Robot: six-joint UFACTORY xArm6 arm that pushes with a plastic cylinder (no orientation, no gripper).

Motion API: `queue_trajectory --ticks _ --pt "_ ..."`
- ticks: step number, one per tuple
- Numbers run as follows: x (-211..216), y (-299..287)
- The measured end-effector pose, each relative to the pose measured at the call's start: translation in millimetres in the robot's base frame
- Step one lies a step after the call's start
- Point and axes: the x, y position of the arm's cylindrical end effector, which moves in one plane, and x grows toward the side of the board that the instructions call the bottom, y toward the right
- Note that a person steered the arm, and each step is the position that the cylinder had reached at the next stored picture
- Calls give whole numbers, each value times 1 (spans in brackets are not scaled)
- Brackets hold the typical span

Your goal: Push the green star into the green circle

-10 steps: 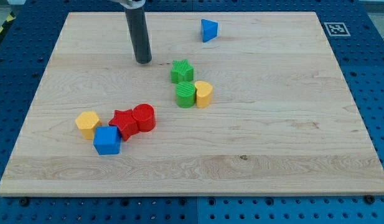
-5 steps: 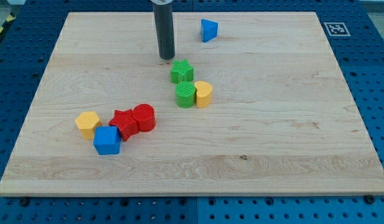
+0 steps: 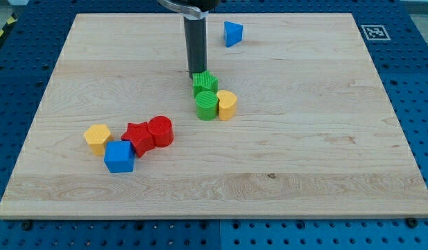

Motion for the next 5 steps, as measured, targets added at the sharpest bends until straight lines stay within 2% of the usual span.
queue_trajectory --ticks 5 --pt "-5 17"
